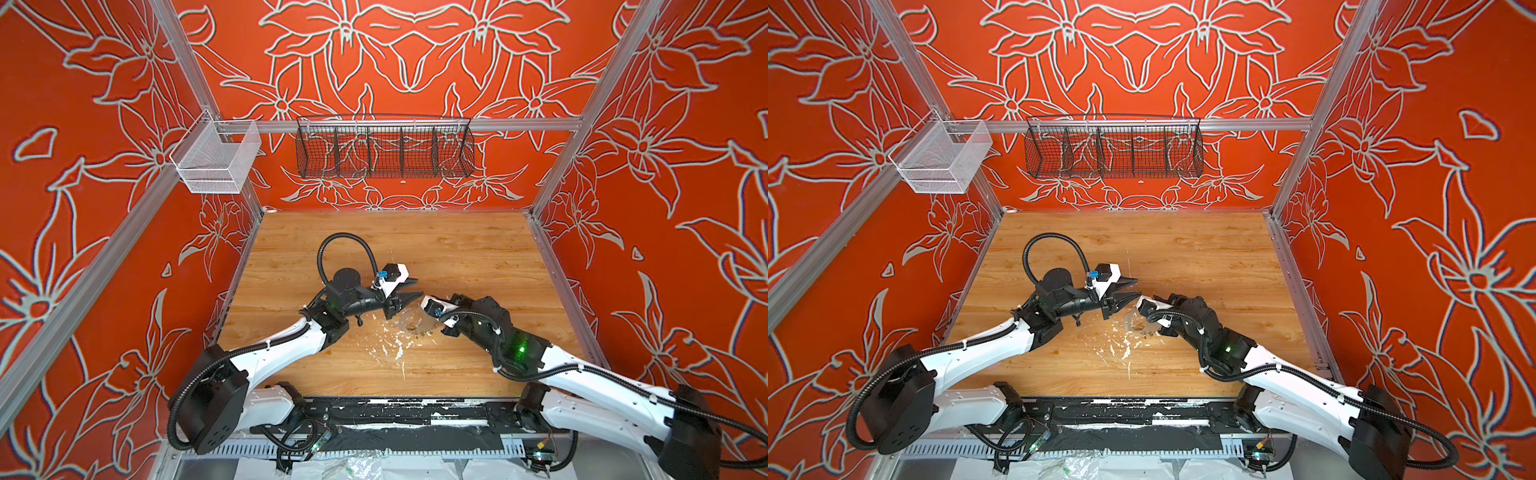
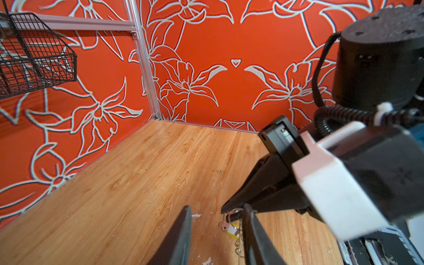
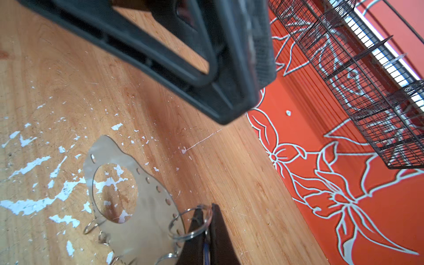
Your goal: Put the keys on the keyring
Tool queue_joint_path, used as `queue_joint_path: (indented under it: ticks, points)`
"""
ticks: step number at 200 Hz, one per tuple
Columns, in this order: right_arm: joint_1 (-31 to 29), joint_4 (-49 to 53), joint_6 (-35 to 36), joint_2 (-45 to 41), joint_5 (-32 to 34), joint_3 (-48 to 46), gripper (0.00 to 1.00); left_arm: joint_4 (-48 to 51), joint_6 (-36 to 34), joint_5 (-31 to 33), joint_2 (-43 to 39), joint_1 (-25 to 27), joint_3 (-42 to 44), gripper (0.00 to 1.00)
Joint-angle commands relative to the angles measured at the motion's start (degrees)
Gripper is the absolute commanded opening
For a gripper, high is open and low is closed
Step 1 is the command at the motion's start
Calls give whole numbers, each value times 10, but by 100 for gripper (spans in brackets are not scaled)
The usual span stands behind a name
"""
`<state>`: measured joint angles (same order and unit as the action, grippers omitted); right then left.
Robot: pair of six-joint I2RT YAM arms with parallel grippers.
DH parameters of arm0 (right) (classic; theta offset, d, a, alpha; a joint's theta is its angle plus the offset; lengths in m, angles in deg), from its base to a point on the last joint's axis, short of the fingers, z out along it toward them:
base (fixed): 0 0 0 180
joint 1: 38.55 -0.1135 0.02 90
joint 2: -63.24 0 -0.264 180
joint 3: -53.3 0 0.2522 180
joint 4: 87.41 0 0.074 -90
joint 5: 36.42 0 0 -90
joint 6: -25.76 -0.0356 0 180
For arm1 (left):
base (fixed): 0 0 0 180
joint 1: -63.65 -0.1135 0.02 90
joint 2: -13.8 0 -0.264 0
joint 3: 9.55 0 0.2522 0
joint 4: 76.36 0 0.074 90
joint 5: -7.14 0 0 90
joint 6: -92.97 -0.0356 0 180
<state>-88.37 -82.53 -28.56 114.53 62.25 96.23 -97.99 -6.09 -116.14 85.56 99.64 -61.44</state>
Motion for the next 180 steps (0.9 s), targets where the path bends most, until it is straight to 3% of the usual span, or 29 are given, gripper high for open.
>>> queue_joint_path:
  ticks: [1,29,79,129,180]
  points:
    - [2,-50,33,-25,-38,-27,0,1,-5,6,-16,0,-5,37]
    - [1,-80,55,-50,-99,-53,0,3,-8,10,-22,0,-2,37]
    - [2,-60,78,-45,-101,-50,0,7,-10,32,-27,-1,1,38]
    - [2,-43,80,-47,-87,-40,0,6,32,157,-64,-10,23,38]
    - [0,-62,89,-6,-76,-19,0,-64,83,236,-104,-48,88,42]
